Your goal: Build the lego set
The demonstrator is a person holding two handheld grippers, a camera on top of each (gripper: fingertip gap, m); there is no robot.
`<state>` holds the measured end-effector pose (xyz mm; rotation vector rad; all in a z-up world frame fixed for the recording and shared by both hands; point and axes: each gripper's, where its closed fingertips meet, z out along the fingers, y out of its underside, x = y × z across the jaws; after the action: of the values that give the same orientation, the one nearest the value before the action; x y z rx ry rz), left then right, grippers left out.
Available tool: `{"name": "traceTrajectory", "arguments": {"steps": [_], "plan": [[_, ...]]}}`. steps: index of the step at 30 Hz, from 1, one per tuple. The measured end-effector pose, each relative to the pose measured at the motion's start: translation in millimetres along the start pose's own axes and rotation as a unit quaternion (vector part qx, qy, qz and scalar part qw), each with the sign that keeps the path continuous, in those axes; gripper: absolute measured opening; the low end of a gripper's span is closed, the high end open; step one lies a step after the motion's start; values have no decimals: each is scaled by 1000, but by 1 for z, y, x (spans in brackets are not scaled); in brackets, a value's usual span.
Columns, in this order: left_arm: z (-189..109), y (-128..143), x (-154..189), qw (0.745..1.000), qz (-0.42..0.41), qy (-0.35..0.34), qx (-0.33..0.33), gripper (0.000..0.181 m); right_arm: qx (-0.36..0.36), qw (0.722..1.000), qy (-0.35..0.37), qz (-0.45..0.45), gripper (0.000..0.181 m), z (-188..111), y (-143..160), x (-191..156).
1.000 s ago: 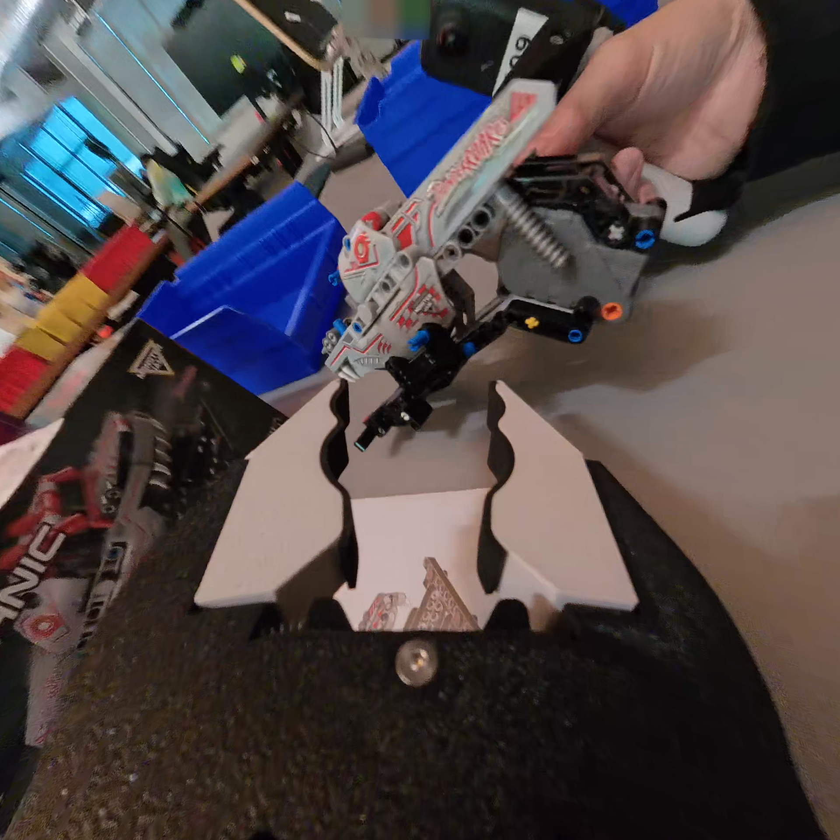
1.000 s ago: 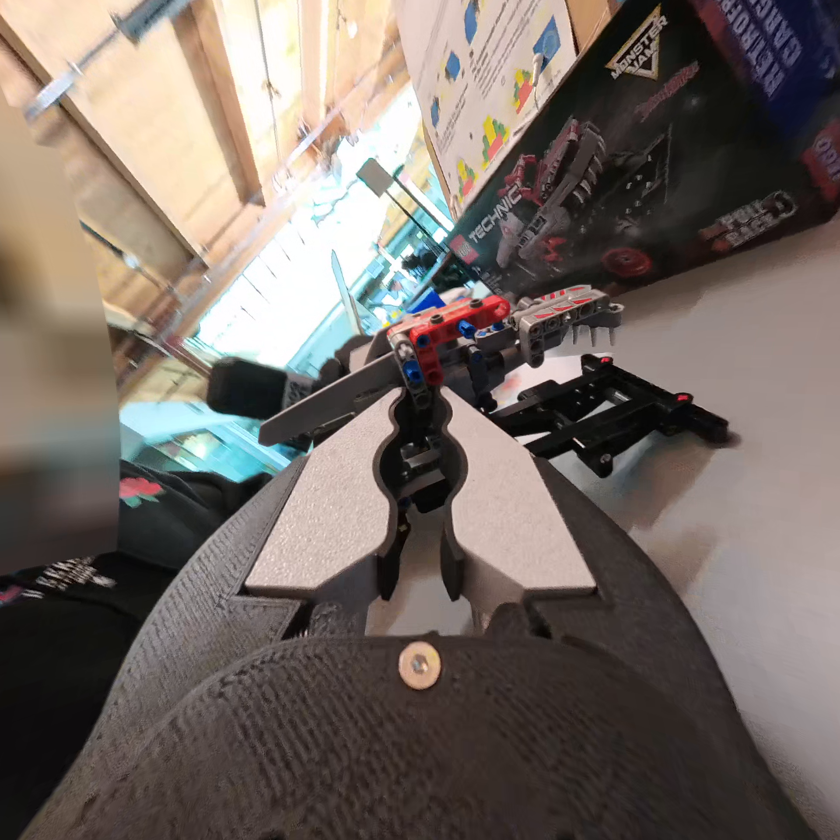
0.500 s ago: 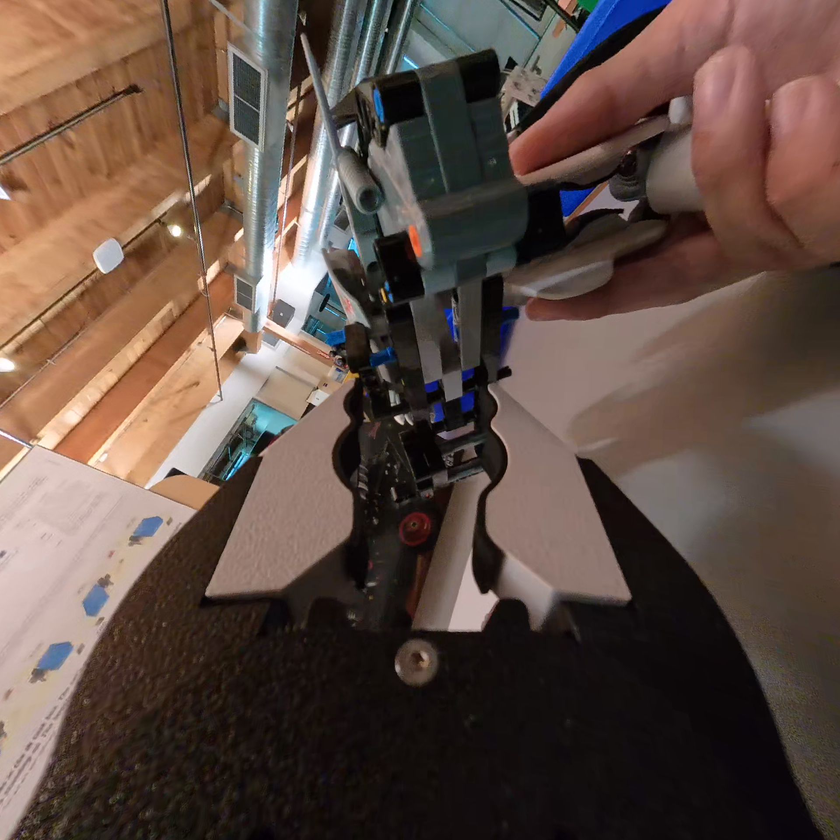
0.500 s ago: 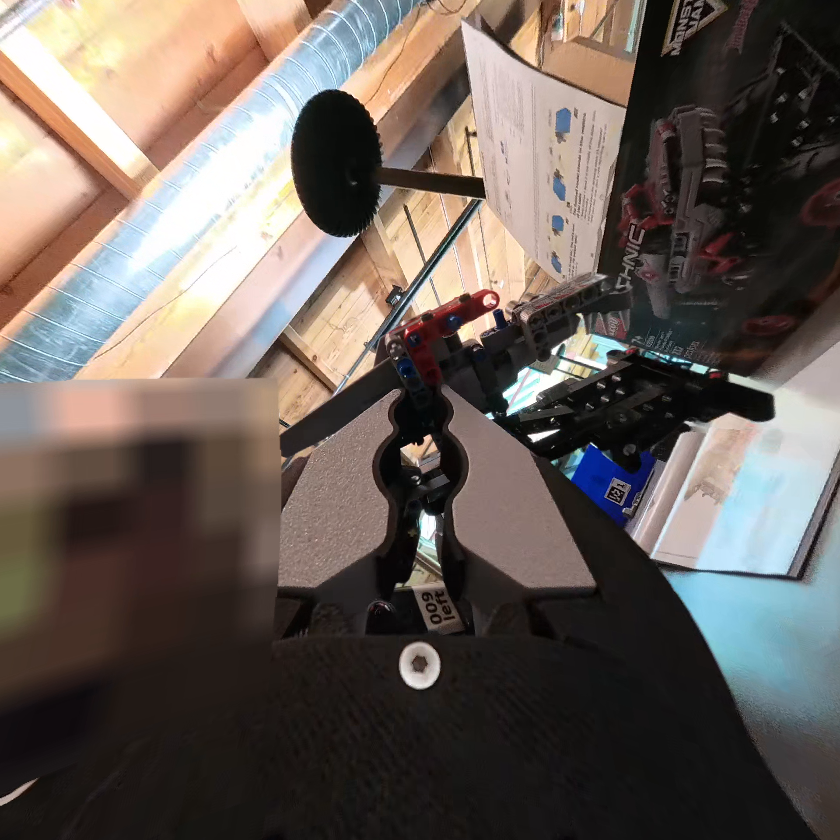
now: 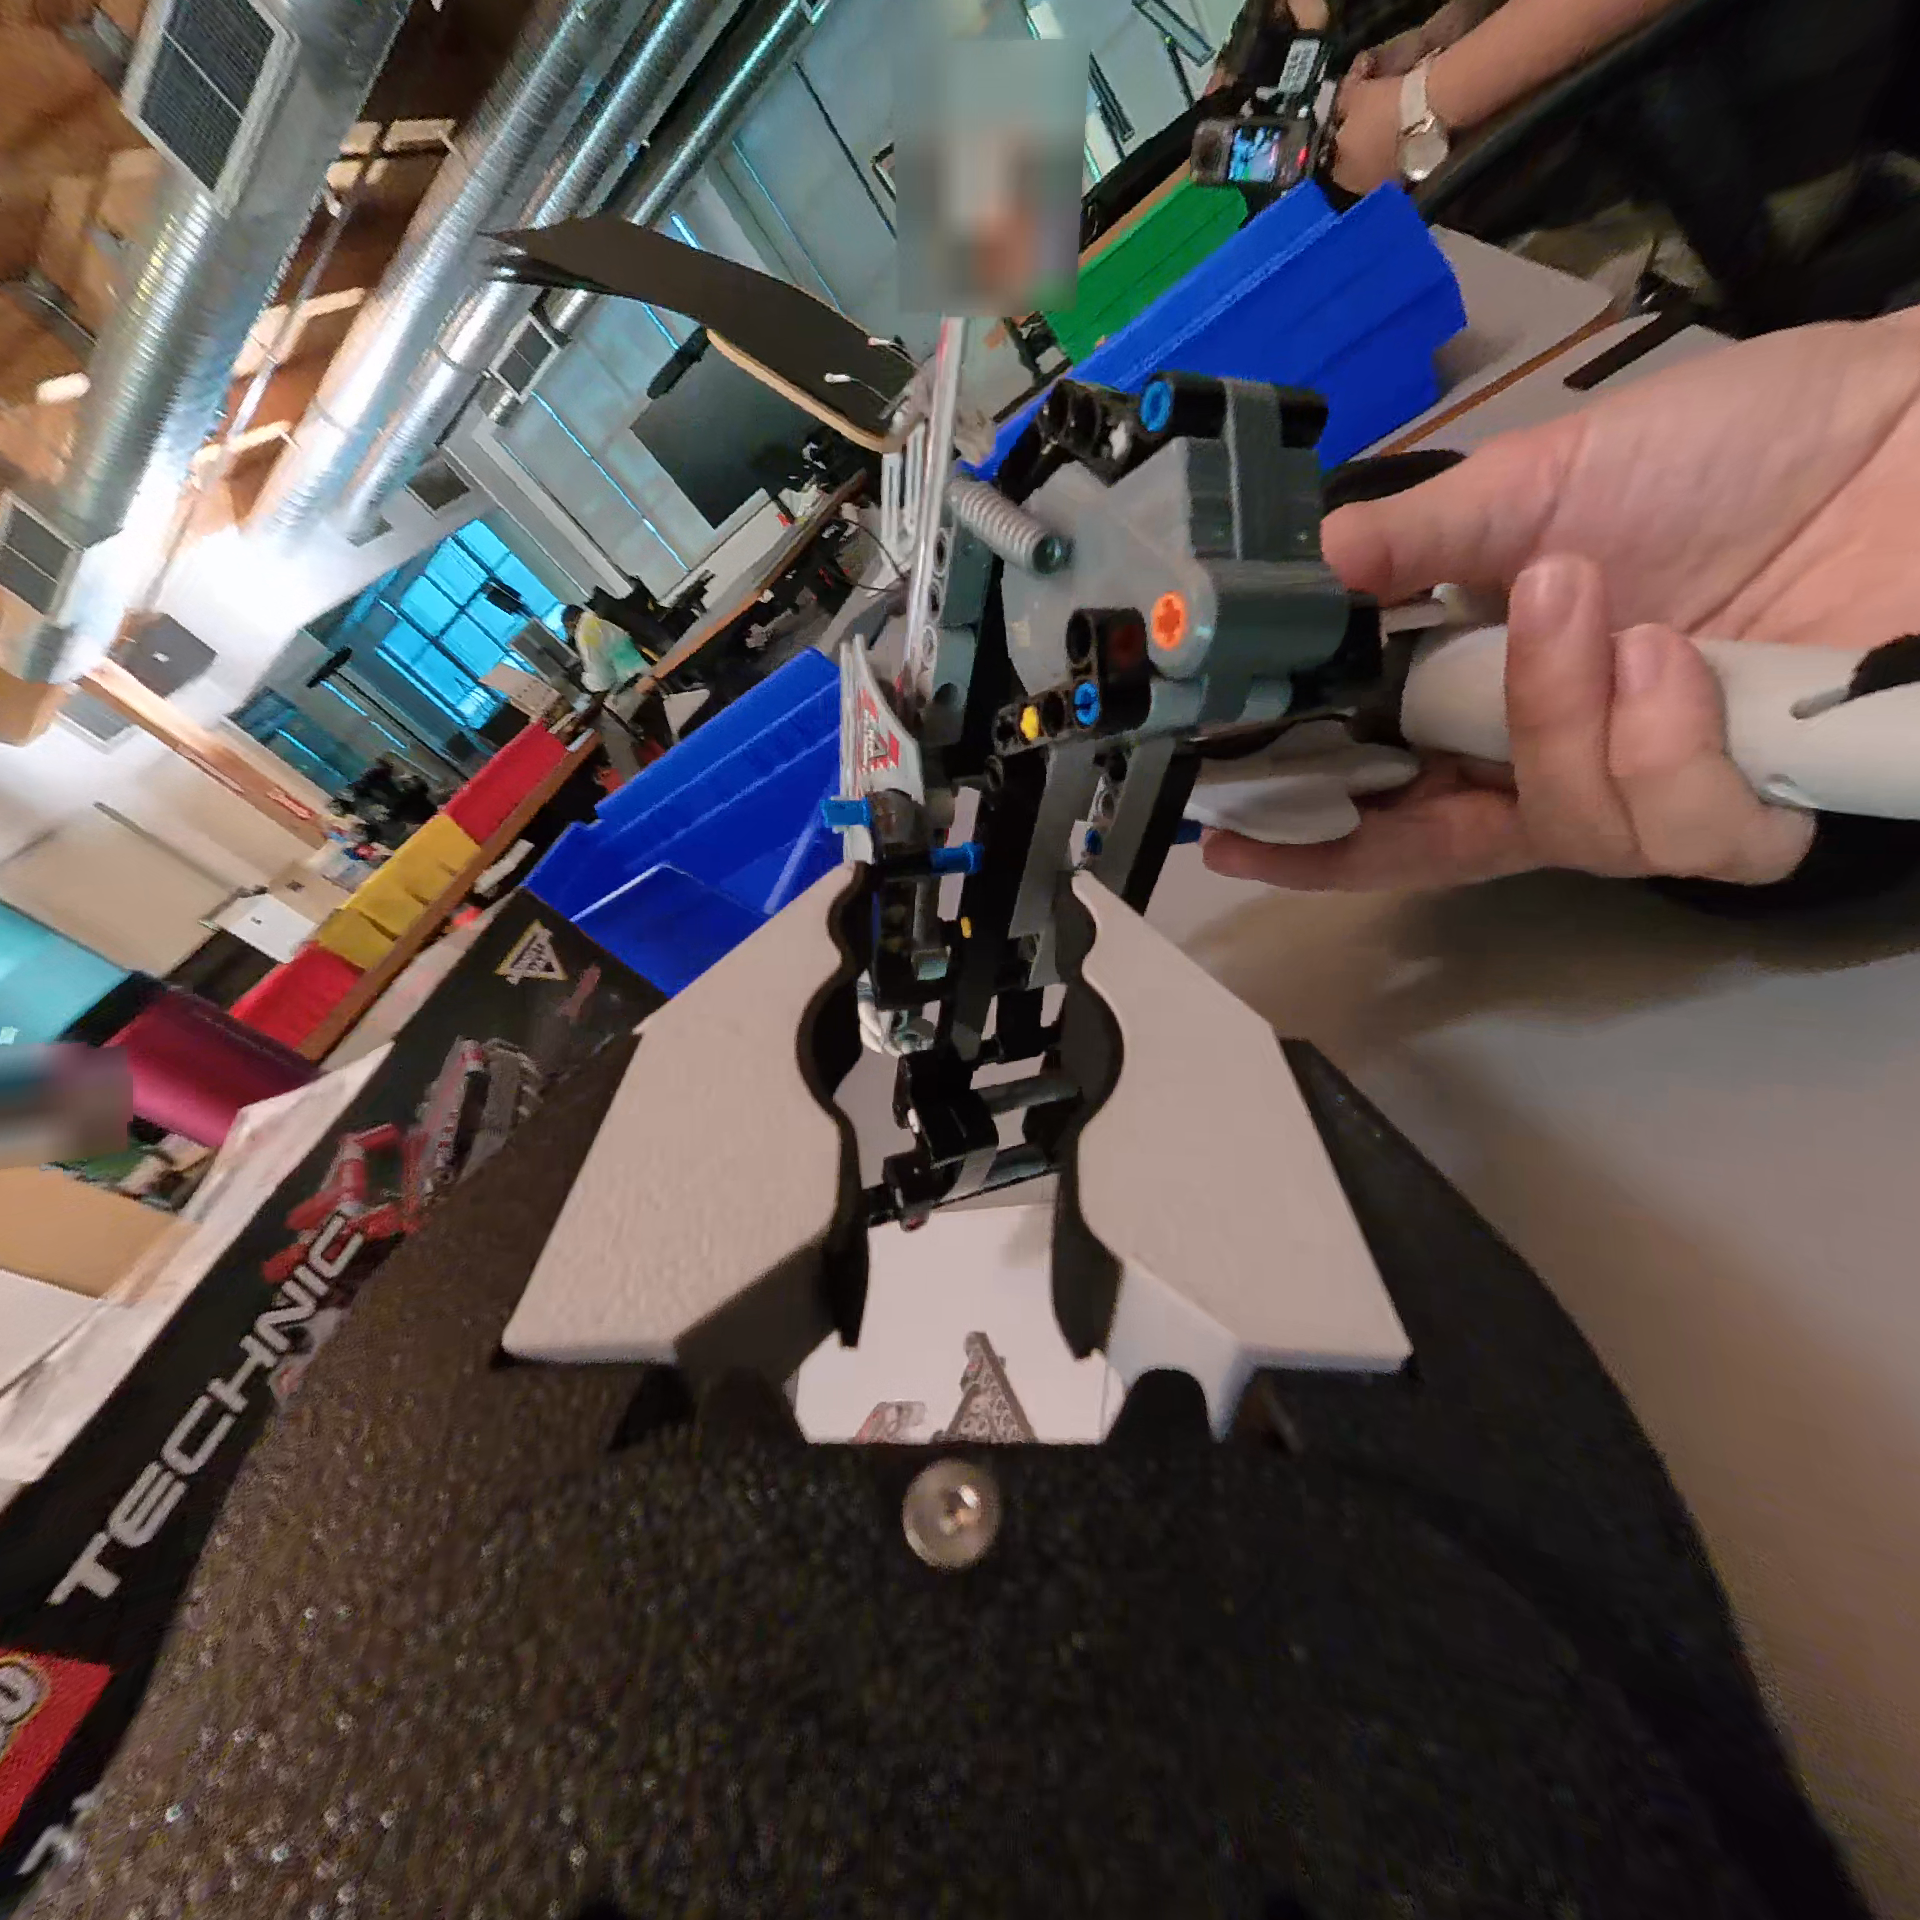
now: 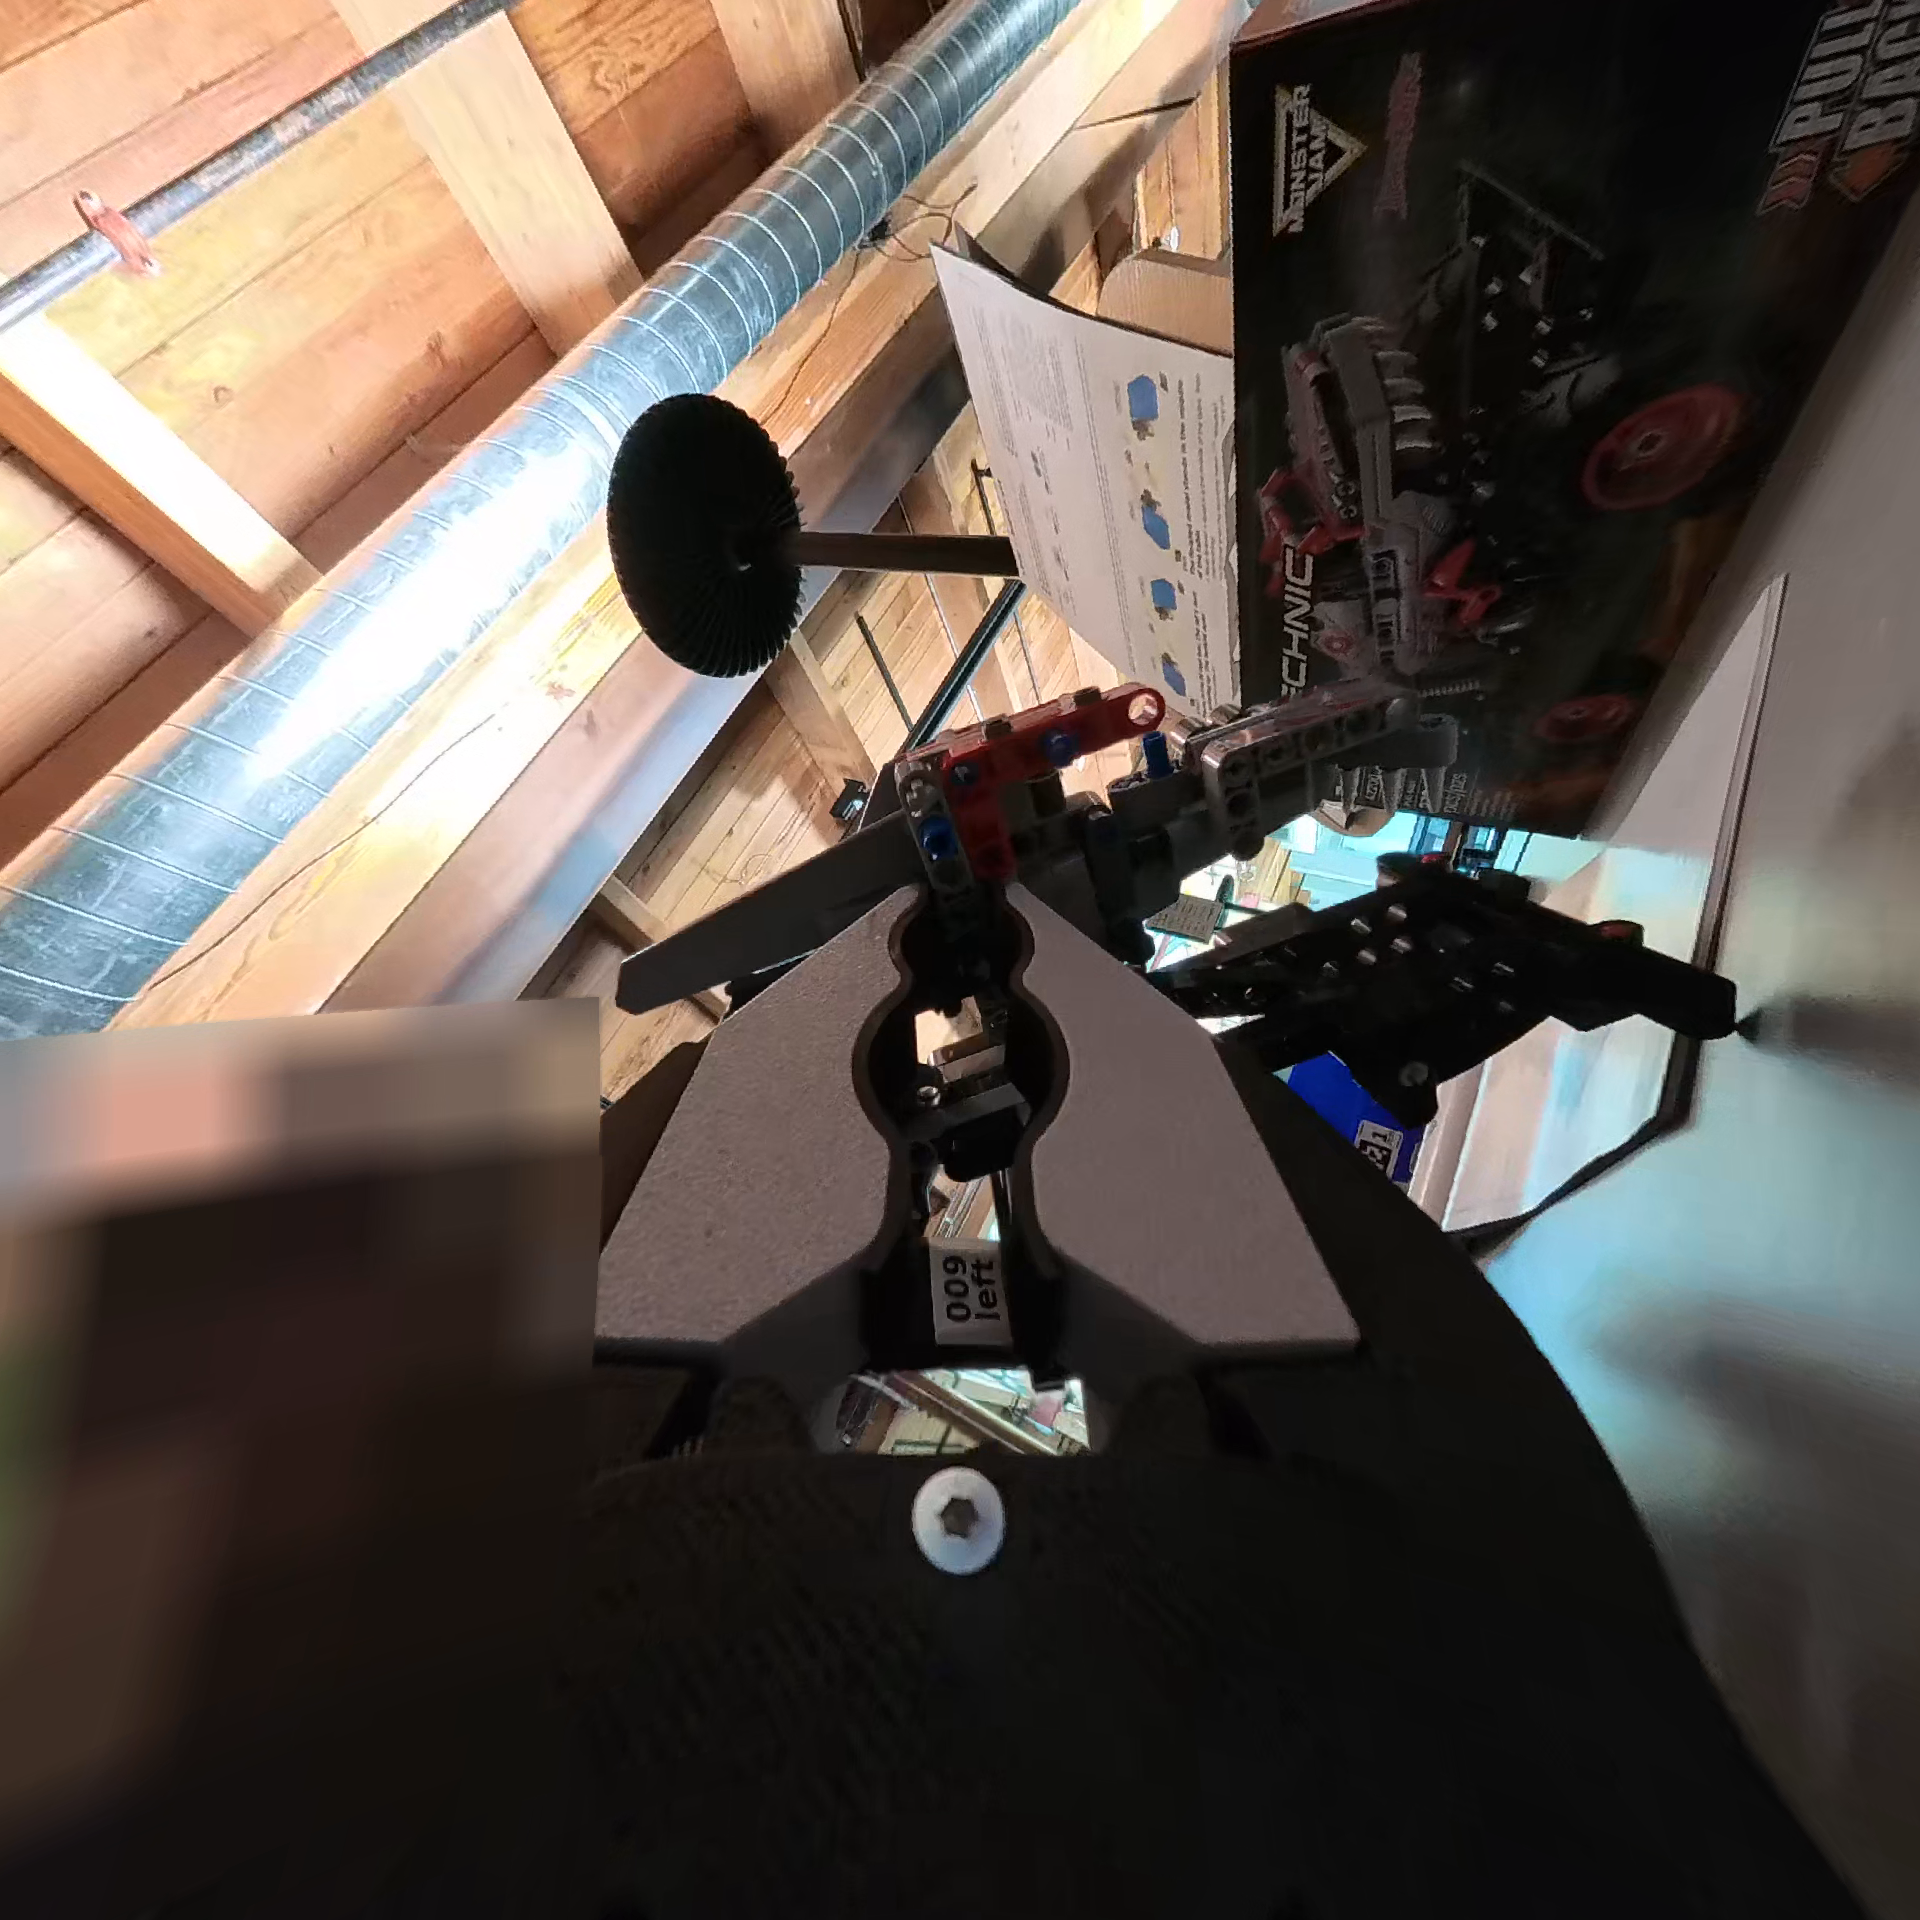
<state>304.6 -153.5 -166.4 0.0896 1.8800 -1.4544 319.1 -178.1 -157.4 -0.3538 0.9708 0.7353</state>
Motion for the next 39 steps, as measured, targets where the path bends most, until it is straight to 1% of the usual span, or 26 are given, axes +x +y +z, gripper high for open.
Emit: {"name": "traceTrajectory", "arguments": {"steps": [3, 6, 8, 9, 11, 13, 15, 16, 17, 19, 21, 23, 24, 25, 27, 29, 31, 32, 34, 37, 39], "plan": [[-1, 0, 0, 1000, -11, 21, -11, 32, -20, 999, 16, -19, 9, -3, 2, 0], [-2, 1, -4, 999, -19, 27, -28, 32, -36, 997, 43, -57, 10, -12, -2, -2], [-2, 2, -6, 999, -13, 34, -41, 32, -71, 991, 64, -97, 32, -18, 1, -7], [-1, 1, -5, 998, -2, 37, -50, 31, -94, 984, 73, -133, 41, -23, 4, -10], [2, 0, 1, 995, 41, 51, -70, 31, -122, 963, 96, -221, 66, -32, 4, -16], [8, -1, 8, 990, 98, 49, -91, 31, -166, 929, 124, -306, 74, -40, 10, -17], [16, -1, 15, 981, 151, 48, -113, 31, -215, 910, 125, -332, 85, -49, 19, -20], [22, -1, 21, 976, 175, 52, -122, 31, -232, 906, 116, -334, 85, -53, 24, -23], [27, -1, 26, 971, 196, 53, -130, 31, -231, 904, 117, -341, 94, -57, 23, -24], [37, 0, 38, 961, 233, 54, -136, 30, -226, 888, 143, -375, 96, -64, 14, -20], [47, 3, 51, 952, 265, 63, -141, 31, -234, 862, 177, -414, 96, -70, 10, -11], [55, 5, 58, 947, 286, 59, -136, 31, -231, 847, 223, -423, 112, -73, 6, 0], [57, 6, 60, 947, 290, 56, -129, 30, -221, 841, 247, -427, 111, -75, 0, 4], [59, 6, 61, 948, 288, 55, -124, 30, -216, 834, 277, -424, 101, -79, -6, 10], [62, 8, 62, 951, 281, 58, -119, 30, -233, 822, 311, -416, 89, -87, -8, 19], [62, 9, 64, 950, 282, 63, -115, 23, -243, 806, 345, -415, 76, -94, -11, 26], [62, 9, 63, 947, 297, 57, -108, 19, -253, 789, 373, -416, 76, -100, -12, 33], [63, 9, 63, 945, 305, 55, -106, 21, -257, 782, 381, -421, 76, -102, -12, 34], [64, 10, 62, 944, 308, 59, -105, 24, -279, 758, 409, -424, 72, -111, -15, 41], [66, 11, 60, 953, 270, 84, -107, 32, -284, 737, 427, -440, 71, -116, -21, 41], [67, 13, 57, 954, 254, 104, -118, 39, -294, 731, 427, -443, 76, -119, -18, 40]]}}
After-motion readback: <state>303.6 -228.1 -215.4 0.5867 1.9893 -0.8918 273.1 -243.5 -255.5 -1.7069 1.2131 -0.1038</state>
